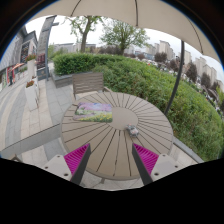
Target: Arrange mouse
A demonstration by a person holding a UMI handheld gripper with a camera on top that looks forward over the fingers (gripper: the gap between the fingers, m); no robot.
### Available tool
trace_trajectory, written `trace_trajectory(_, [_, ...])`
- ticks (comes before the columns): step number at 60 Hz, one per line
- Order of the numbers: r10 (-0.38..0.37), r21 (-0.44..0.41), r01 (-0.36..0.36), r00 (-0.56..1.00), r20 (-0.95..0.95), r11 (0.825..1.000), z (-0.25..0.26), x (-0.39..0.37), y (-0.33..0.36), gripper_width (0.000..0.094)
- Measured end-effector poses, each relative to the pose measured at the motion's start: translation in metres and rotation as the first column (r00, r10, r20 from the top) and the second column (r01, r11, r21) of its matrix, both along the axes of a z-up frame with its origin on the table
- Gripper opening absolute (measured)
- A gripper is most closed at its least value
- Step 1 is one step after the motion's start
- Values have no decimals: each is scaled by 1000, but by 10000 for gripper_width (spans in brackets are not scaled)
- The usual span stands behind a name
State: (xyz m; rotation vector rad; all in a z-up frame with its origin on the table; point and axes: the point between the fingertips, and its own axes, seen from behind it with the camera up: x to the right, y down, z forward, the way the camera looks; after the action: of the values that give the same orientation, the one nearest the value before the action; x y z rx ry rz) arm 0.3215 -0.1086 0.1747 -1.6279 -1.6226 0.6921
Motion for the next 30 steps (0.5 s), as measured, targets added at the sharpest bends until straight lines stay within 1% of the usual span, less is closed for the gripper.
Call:
trace_trajectory(3, [-29, 4, 29, 1000, 0, 1000, -8, -5, 14, 850])
trace_trajectory(4, [-35, 6, 35, 999, 0, 999, -11, -2, 32, 851])
trace_trajectory(6, [-51, 13, 51, 999, -2, 999, -19, -6, 45, 850])
trace_trajectory(11, [-75, 24, 75, 997, -17, 997, -30, -10, 72, 850])
trace_trajectory(19, [-78, 47, 80, 996, -43, 996, -55, -31, 103, 850])
trace_trajectory(30, [-78, 45, 81, 995, -64, 996, -99, -70, 123, 851])
